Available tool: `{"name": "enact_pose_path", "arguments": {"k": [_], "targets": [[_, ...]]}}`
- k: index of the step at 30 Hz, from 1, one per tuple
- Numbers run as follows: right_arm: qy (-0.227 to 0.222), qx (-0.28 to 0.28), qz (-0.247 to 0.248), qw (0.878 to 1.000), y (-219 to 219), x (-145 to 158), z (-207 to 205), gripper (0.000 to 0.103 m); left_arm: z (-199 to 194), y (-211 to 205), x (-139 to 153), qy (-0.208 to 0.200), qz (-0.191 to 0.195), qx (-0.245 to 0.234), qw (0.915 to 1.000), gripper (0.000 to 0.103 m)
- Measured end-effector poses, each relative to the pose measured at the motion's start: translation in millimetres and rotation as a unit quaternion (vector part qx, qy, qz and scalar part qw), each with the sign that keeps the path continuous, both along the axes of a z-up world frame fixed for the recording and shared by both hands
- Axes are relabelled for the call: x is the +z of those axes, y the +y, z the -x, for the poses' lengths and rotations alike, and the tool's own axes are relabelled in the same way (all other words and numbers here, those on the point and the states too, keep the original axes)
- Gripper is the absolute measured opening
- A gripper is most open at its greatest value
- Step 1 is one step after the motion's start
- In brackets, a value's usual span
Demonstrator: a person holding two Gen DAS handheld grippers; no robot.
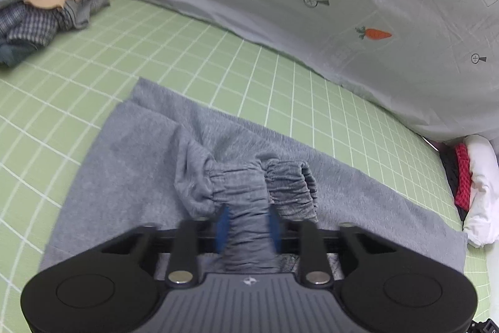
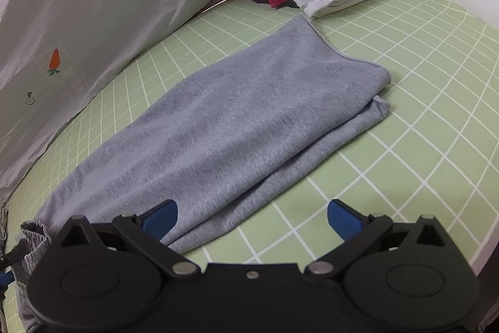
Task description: Fold clothes
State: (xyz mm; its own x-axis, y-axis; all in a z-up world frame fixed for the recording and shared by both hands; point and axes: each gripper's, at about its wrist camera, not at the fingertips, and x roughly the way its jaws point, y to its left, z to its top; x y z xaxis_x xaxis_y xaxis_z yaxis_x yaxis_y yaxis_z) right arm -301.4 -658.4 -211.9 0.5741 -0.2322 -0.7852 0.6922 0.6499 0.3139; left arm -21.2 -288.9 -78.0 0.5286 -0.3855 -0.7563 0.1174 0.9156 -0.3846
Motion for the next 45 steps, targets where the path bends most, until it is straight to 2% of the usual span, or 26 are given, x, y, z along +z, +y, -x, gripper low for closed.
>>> {"name": "enact_pose_path", "arguments": {"k": [3,8,10,14,16,17,18,19,23,25,30,33,36,41,45], "targets": [[0.001,-0.018,0.002,1.0,-6.5,0.4,4.8,0.103,-0.4,-6.9,3.7,-0.011,0.023,-0.013,0.9996,0.01],[-0.004,-0.043,0.003,0.999,-20.3,0.5,5.1,0.103,2.6,-41.1,17.2,-0.03,0.036,-0.068,0.9966,0.01],[-0.005,-0.044,0.002,0.999,-24.4,-0.6,0.5,0.103,2.0,-56.3,4.6,-0.014,0.024,-0.095,0.9951,0.02],[-0.006,-0.027,0.004,1.0,-28.6,-3.0,-16.2,0.103,2.1,-72.8,-20.0,0.021,-0.029,-0.11,0.9933,0.025],[-0.009,-0.018,0.011,1.0,-30.1,-2.0,-24.3,0.103,0.7,-70.9,-13.7,0.022,-0.015,-0.108,0.9938,0.046],[-0.011,-0.016,0.017,1.0,-31.6,-0.7,-28.3,0.103,-0.9,-69.2,-9.6,0.022,-0.006,-0.104,0.9943,0.053],[-0.016,-0.015,0.024,0.999,-33.8,0.7,-32.5,0.103,-1.8,-68.0,-4.8,0.017,-0.001,-0.1,0.9948,0.065],[-0.021,-0.015,0.029,0.999,-35.9,1.9,-36.7,0.103,-2.7,-66.9,0.3,0.01,0.002,-0.097,0.9952,0.071],[-0.023,-0.002,0.068,0.997,-44.5,6.4,-59.7,0.103,-5.9,-63.7,22.8,-0.04,-0.019,-0.083,0.9955,0.079],[-0.013,0.008,0.092,0.996,-49.8,7.4,-72.3,0.103,-8.3,-59.0,30.2,-0.056,-0.024,-0.06,0.9963,0.088],[0.004,0.036,0.115,0.993,-68.6,4.7,-82.7,0.103,-6.8,-42.3,28.3,-0.057,-0.068,-0.006,0.9961,0.089],[0.026,0.044,0.132,0.99,-81.8,-0.8,-79.0,0.103,-3.3,-30.4,18.7,-0.031,-0.089,0.022,0.9953,0.089],[0.035,0.032,0.129,0.991,-100.2,-10.4,-72.1,0.103,0.0,-18.4,5.8,0.003,-0.096,0.045,0.9944,0.089],[0.044,0.023,0.115,0.992,-124.2,-28.7,-71.0,0.103,1.0,-11.6,-2.6,0.033,-0.108,0.061,0.9918,0.089],[0.043,0.021,0.106,0.993,-134.2,-39.4,-75.1,0.103,-3.9,-13.0,-3.6,0.039,-0.124,0.063,0.9894,0.089]]}}
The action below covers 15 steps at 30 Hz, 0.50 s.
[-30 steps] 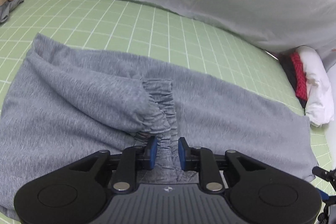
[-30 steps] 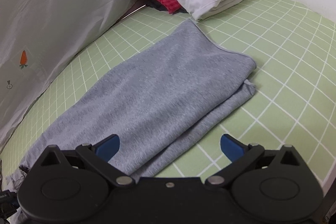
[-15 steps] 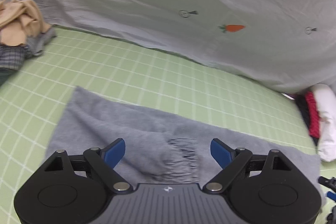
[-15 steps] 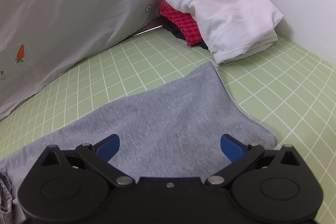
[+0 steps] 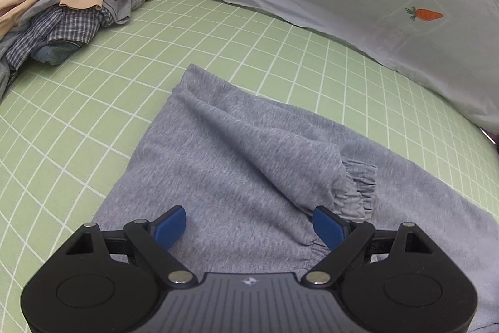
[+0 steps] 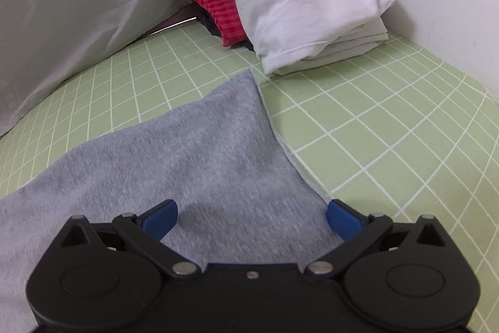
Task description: Fold clothes
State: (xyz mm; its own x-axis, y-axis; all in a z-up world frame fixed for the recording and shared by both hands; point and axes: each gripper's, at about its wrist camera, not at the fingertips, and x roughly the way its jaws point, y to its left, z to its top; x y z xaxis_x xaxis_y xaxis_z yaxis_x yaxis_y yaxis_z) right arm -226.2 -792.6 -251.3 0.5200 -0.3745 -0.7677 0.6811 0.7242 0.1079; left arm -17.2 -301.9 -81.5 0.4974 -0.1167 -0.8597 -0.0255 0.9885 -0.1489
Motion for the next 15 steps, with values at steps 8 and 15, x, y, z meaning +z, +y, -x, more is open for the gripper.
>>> {"name": "enact_pose_path", "arguments": {"k": [8,15], "targets": [[0.035,0.025,0.027,0.999,-0.5,-5.1,-11.8,0.103,-0.3,-11.5,-3.4,0.011,-0.015,-0.023,0.9996,0.089],[0.021,0.063,0.024,0.997,13.9,6.1,-9.3,0.053,-0.4,-10.6,-2.1,0.005,-0.003,-0.02,0.9998,0.089]]}}
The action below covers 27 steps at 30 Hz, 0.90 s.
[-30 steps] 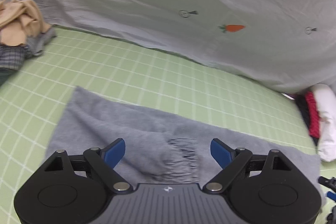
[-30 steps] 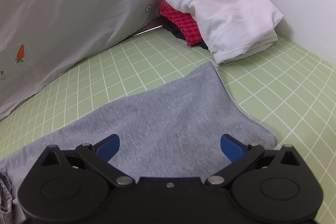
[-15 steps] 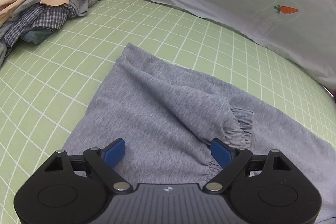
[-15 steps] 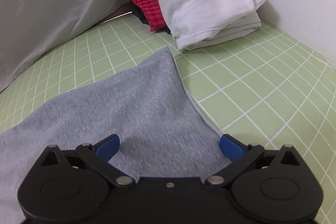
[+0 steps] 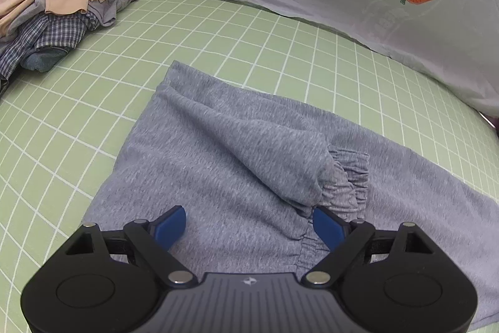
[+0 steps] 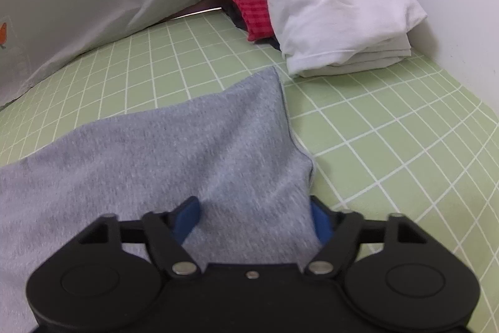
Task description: Fold clothes
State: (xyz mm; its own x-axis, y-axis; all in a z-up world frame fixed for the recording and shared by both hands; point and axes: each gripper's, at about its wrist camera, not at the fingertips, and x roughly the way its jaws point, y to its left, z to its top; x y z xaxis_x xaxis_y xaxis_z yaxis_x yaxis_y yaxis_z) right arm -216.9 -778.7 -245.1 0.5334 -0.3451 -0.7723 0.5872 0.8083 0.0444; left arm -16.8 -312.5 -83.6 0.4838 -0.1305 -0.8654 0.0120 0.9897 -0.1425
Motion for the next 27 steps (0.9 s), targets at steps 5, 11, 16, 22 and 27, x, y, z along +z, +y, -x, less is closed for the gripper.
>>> {"name": "enact_pose_path", "arguments": {"k": [5,11,16,22,27], "targets": [[-0.008,0.019,-0.003,1.0,10.8,12.3,-0.5,0.015,3.2,17.1,10.6,-0.013,0.042,0.021,0.9988,0.089],[-0.047,0.036,0.028,0.998,29.4,51.2,-1.1,0.015,10.1,46.6,25.7,-0.038,0.038,0.033,0.998,0.089],[-0.066,0.074,0.063,0.993,68.9,81.7,-10.5,0.015,15.7,72.2,31.2,-0.048,0.022,0.027,0.9982,0.089],[-0.069,0.121,0.072,0.988,132.6,95.2,-29.7,0.015,24.6,110.2,36.1,-0.052,0.041,0.025,0.9975,0.089],[-0.065,0.174,0.059,0.981,202.8,91.3,-51.1,0.015,30.9,139.8,34.8,-0.054,0.041,0.015,0.9976,0.089]]}}
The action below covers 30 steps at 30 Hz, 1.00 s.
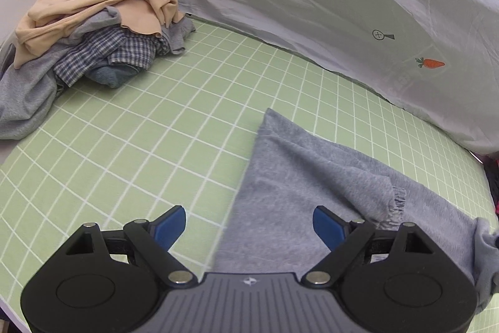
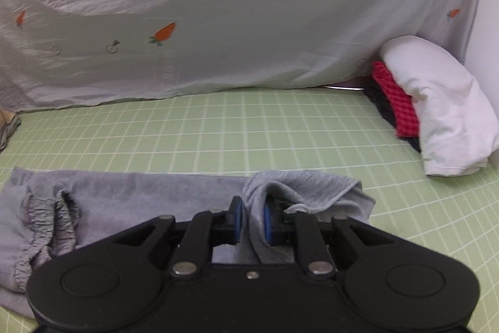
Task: Fold clothes
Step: 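Pinch the folded sweatpants edge with the right gripper and adjust it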
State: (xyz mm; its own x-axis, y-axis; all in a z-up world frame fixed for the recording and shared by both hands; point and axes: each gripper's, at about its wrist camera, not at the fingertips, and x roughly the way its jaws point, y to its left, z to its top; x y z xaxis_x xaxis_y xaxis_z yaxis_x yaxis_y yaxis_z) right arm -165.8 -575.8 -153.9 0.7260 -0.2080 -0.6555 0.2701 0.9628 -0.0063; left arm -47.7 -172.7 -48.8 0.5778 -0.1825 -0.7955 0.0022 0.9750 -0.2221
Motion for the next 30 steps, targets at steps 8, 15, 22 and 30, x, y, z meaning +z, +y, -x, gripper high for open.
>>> {"name": "enact_pose_path", "arguments": {"k": [8,15,22,30], "targets": [[0.053,0.09,-0.009,0.994,118.2,-40.7,-26.2,0.014,9.2,42.3,-9.3,0.015,-0.008,-0.019,0.9997,0.089],[0.081,0.086,-0.009,0.993,149.7,-56.4,-23.8,0.03,0.3,48.6,-13.2,0.016,-0.012,-0.029,0.9994,0.089],[0.019,0.022,-0.029,0.999,110.5,-15.4,-0.2,0.05,-9.5,27.3,-18.9,0.018,0.008,-0.025,0.9995,0.089],[0.047,-0.038,-0.04,0.997,50.5,-25.0,10.3,0.059,-26.5,3.4,-30.3,0.03,0.016,0.002,0.9994,0.089]]}}
